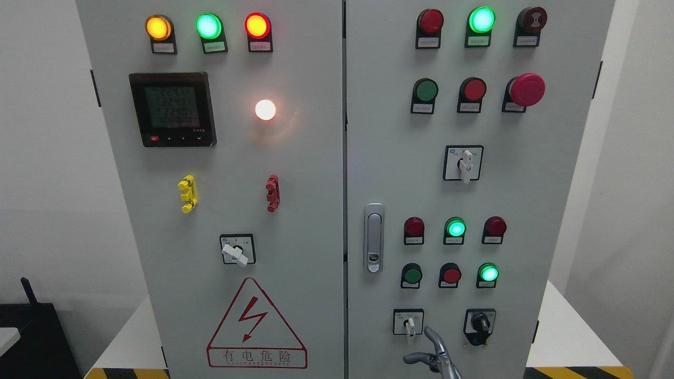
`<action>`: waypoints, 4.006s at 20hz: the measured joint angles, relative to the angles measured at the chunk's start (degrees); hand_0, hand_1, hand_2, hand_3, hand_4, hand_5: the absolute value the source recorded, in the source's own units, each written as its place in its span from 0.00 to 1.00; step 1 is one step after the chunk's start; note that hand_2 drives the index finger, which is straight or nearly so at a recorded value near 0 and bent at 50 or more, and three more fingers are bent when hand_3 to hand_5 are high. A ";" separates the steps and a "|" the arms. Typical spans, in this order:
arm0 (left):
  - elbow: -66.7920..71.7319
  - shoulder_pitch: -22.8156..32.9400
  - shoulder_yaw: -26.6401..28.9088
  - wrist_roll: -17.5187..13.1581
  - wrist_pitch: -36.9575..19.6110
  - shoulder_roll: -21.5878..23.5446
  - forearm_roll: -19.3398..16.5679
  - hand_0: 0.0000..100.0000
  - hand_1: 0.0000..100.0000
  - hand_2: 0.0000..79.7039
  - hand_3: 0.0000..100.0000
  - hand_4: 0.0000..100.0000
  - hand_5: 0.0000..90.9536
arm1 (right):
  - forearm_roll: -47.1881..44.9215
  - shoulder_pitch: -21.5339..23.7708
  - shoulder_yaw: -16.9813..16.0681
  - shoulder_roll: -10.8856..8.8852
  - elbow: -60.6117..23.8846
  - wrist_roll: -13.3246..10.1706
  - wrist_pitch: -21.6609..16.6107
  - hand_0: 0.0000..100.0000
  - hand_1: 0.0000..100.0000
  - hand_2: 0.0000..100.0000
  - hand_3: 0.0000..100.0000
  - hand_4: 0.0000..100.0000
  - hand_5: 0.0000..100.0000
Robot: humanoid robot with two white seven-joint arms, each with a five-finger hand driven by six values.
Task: Release door handle
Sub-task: 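Raise the right hand toward the silver lever door handle, then position the right hand just below the silver handle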
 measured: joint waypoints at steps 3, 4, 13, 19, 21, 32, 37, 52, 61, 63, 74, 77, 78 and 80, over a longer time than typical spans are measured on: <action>-0.01 0.00 0.00 0.00 0.00 0.00 0.00 0.12 0.39 0.00 0.00 0.00 0.00 | 6.52 -1.90 0.42 0.10 1.91 -1.13 0.39 0.29 0.33 0.00 1.00 0.98 0.99; 0.00 0.01 0.00 0.00 0.00 0.00 0.00 0.12 0.39 0.00 0.00 0.00 0.00 | 8.49 -2.60 0.53 0.13 2.59 -1.34 0.59 0.29 0.32 0.00 1.00 1.00 1.00; 0.00 0.00 0.00 0.00 0.00 0.00 0.00 0.12 0.39 0.00 0.00 0.00 0.00 | 20.95 -9.34 1.26 0.33 8.83 -2.18 6.52 0.29 0.29 0.00 1.00 0.94 1.00; 0.00 -0.01 0.00 0.00 0.00 0.00 0.00 0.12 0.39 0.00 0.00 0.00 0.00 | 25.74 -12.57 1.34 0.43 12.10 -2.17 9.29 0.30 0.29 0.00 1.00 0.93 1.00; 0.00 -0.01 0.00 0.00 0.00 0.00 0.00 0.12 0.39 0.00 0.00 0.00 0.00 | 27.02 -13.39 1.28 0.45 13.05 -1.92 9.75 0.31 0.29 0.00 1.00 0.93 1.00; 0.00 0.00 0.00 0.00 0.00 0.00 0.00 0.12 0.39 0.00 0.00 0.00 0.00 | 30.86 -17.80 -0.19 0.57 17.16 -1.46 10.48 0.33 0.29 0.00 1.00 0.93 1.00; 0.00 0.00 0.00 0.00 0.00 0.00 0.00 0.12 0.39 0.00 0.00 0.00 0.00 | 31.38 -18.62 -0.66 0.58 18.23 -0.54 10.49 0.33 0.29 0.00 1.00 0.93 1.00; 0.00 0.01 0.00 0.00 0.00 0.00 0.00 0.12 0.39 0.00 0.00 0.00 0.00 | 31.68 -20.82 -1.83 0.61 20.28 -0.17 10.21 0.34 0.29 0.00 1.00 0.93 1.00; 0.00 0.01 0.00 0.00 0.00 0.00 0.00 0.12 0.39 0.00 0.00 0.00 0.00 | 31.70 -21.11 -2.00 0.63 20.72 -0.04 10.15 0.34 0.29 0.00 1.00 0.94 1.00; 0.00 0.00 0.00 0.00 0.00 0.00 0.00 0.12 0.39 0.00 0.00 0.00 0.00 | 31.73 -21.14 -2.02 0.63 20.76 -0.03 10.14 0.34 0.29 0.00 1.00 0.94 1.00; 0.00 -0.01 0.00 0.00 0.00 0.00 0.00 0.12 0.39 0.00 0.00 0.00 0.00 | 31.84 -21.14 -1.98 0.68 20.74 0.00 10.04 0.34 0.29 0.00 1.00 0.94 1.00; 0.00 -0.01 0.00 0.00 0.00 0.00 0.00 0.12 0.39 0.00 0.00 0.00 0.00 | 31.82 -21.10 -1.94 0.70 20.71 0.10 9.98 0.34 0.29 0.00 1.00 0.94 1.00; 0.00 0.01 0.00 0.00 0.00 0.00 0.00 0.12 0.39 0.00 0.00 0.00 0.00 | 31.83 -21.09 -1.92 0.72 20.70 0.14 9.97 0.34 0.29 0.00 1.00 0.94 1.00; 0.00 0.02 0.00 0.00 0.00 0.00 0.00 0.12 0.39 0.00 0.00 0.00 0.00 | 31.82 -21.10 -1.89 0.77 20.68 0.19 9.97 0.34 0.28 0.00 1.00 0.94 1.00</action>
